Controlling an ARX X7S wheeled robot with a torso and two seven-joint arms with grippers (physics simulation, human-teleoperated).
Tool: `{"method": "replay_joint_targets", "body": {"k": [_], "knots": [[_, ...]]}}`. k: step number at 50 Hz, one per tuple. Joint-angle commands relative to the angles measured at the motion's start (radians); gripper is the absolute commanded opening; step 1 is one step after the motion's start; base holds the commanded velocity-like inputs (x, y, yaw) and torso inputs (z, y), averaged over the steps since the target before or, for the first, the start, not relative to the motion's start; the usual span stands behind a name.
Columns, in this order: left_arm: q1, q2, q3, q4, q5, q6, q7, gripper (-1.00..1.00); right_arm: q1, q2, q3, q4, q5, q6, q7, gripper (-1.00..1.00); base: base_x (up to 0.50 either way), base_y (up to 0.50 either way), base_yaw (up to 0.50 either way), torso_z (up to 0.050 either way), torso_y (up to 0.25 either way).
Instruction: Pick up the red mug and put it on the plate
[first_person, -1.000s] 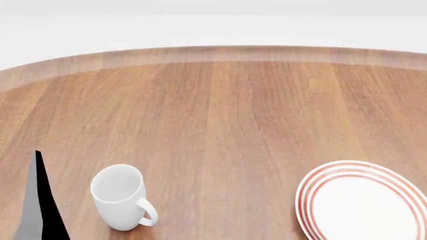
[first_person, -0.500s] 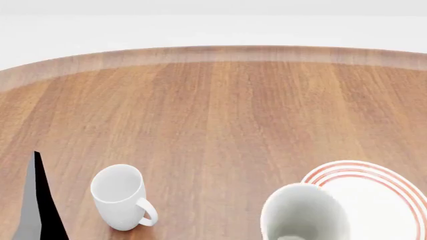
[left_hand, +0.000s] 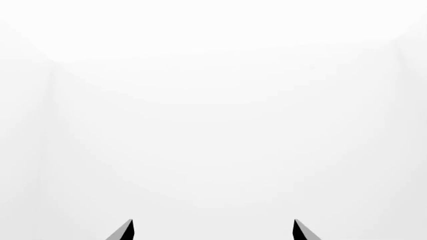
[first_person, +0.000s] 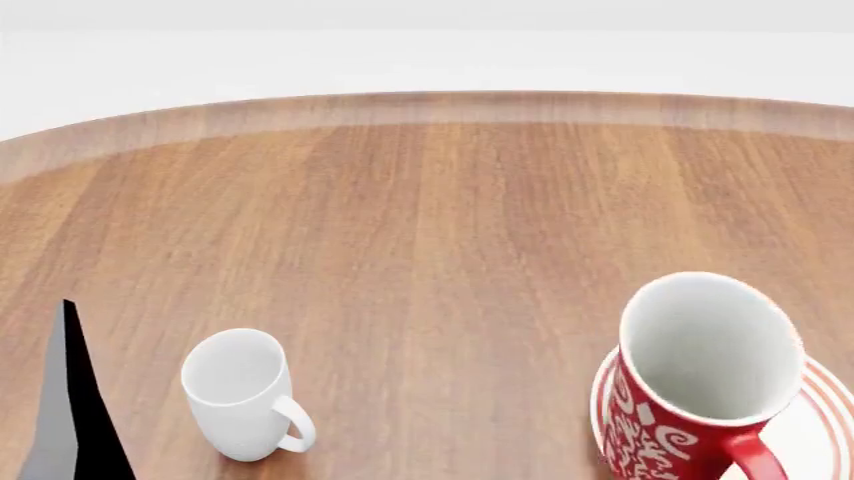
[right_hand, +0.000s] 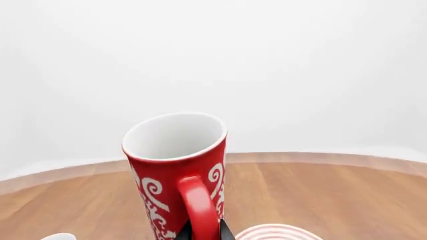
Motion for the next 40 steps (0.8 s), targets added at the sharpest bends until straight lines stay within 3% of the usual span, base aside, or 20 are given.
{"method": "replay_joint_targets", "body": {"k": [1, 17, 19, 22, 28, 40], "knots": [[0.0, -0.002, -0.005, 0.007, -0.008, -0.005, -0.006, 1.0, 0.159, 0.037, 0.094, -0.009, 0.255, 0.082, -0.011, -1.0, 0.0, 0.0, 0.0, 0.0, 0.0], [-0.002, -0.005, -0.003, 0.007, -0.01, -0.004, -0.01, 1.0, 0.163, 0.037, 0.09, -0.009, 0.256, 0.082, -0.011, -1.0, 0.0, 0.0, 0.0, 0.0, 0.0], [0.001, 0.0, 0.011, 0.005, 0.006, -0.005, -0.013, 1.0, 0.2, 0.037, 0.126, -0.007, 0.293, 0.164, -0.019, -1.0, 0.0, 0.0, 0.0, 0.0, 0.0], [0.005, -0.001, 0.014, 0.005, 0.011, 0.0, -0.015, 1.0, 0.308, 0.037, 0.236, 0.129, 0.461, 0.248, -0.117, -1.0, 0.0, 0.0, 0.0, 0.0, 0.0], [-0.001, -0.002, 0.02, 0.011, 0.017, -0.013, -0.016, 1.0, 0.45, 0.037, 0.387, 0.206, 0.615, 0.432, -0.244, -1.0, 0.0, 0.0, 0.0, 0.0, 0.0], [-0.005, -0.009, 0.01, 0.011, 0.001, -0.017, -0.015, 1.0, 0.565, 0.023, 0.534, 0.36, 0.787, 0.575, -0.509, -1.0, 0.0, 0.0, 0.0, 0.0, 0.001]]}}
